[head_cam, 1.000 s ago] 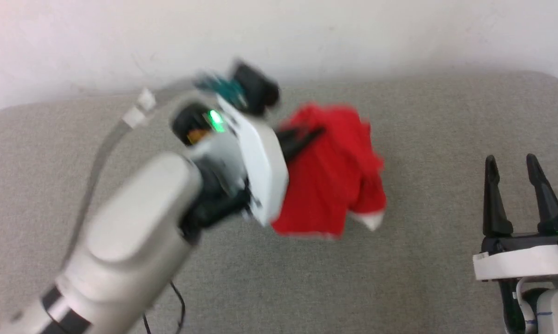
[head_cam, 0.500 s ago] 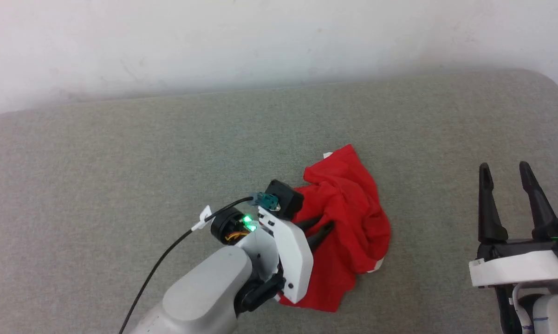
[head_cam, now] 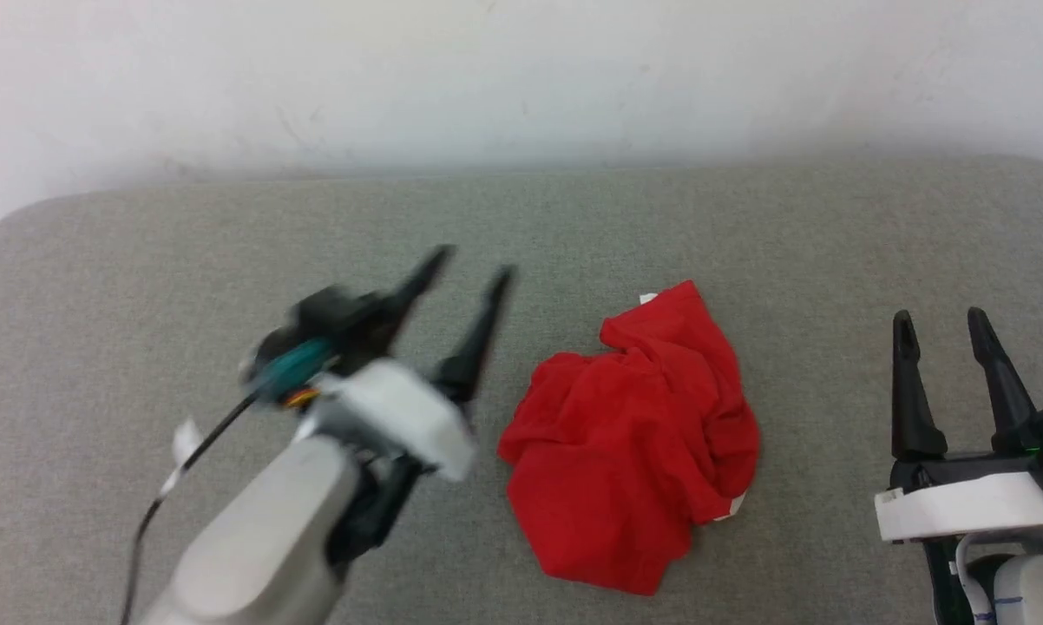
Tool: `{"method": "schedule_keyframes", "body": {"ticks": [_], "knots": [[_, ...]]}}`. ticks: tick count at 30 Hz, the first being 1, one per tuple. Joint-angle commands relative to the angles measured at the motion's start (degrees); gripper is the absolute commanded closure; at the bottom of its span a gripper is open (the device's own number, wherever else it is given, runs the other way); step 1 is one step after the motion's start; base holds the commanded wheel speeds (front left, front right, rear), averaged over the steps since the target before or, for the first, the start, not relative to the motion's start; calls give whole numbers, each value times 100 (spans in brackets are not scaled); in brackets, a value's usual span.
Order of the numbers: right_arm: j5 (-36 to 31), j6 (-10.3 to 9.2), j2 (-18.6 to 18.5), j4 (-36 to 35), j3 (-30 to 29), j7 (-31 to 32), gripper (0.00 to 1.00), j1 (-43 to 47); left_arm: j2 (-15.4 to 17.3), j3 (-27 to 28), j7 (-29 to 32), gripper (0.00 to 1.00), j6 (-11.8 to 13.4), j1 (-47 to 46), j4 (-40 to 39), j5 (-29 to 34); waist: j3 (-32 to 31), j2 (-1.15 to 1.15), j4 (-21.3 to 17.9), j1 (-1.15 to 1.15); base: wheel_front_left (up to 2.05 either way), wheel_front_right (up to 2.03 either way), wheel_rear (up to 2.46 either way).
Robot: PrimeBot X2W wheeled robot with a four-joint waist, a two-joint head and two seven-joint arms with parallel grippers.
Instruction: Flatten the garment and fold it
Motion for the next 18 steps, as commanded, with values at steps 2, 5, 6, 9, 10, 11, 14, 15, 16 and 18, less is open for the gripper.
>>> {"method": "schedule_keyframes", "body": {"ticks": [2, 5, 6, 9, 10, 11, 14, 15, 16, 18], "knots": [[33, -11, 1, 0, 8, -28, 0, 109, 243, 241, -423, 0, 330, 493, -215, 152, 1, 0, 33, 1, 0, 0, 0], [19, -11, 1, 5, 10, -28, 0, 202, 456, 656, -724, 0, 699, 1137, -577, 256, 15, 0, 97, 1, 0, 0, 0], [18, -11, 1, 11, 9, -28, 0, 236, 495, 818, -762, 0, 793, 1368, -702, 294, 16, 0, 120, 1, 0, 0, 0], [37, -11, 1, 43, 3, -28, 0, 319, 410, 1487, -791, 0, 945, 2065, -1210, 461, 27, 0, 187, 1, 0, 0, 0], [43, -11, 1, 73, 1, -28, 0, 342, 304, 1763, -792, 0, 966, 2316, -1400, 557, 24, 0, 215, 1, 0, 0, 0], [46, -11, 1, 98, -1, -28, 0, 365, 183, 2016, -793, 0, 960, 2565, -1567, 670, 20, 0, 245, 1, 0, 0, 0], [64, -11, 1, 134, -27, -27, 0, 439, -229, 2596, -794, 0, 775, 3192, -1851, 948, 9, 0, 375, 1, 0, 0, 0], [65, -11, 1, 148, -31, -22, 0, 447, -314, 2693, -794, 0, 664, 3336, -1856, 1053, 7, 0, 414, 1, 0, 0, 0], [61, -11, 1, 162, -51, -15, 0, 444, -391, 2753, -795, 0, 541, 3430, -1844, 1154, 12, 0, 474, 1, 0, 0, 0], [21, -11, 1, 162, -57, 32, 0, 404, -508, 2823, -795, 0, 312, 3530, -1763, 1330, 20, 0, 561, 1, 0, 0, 0]]}}
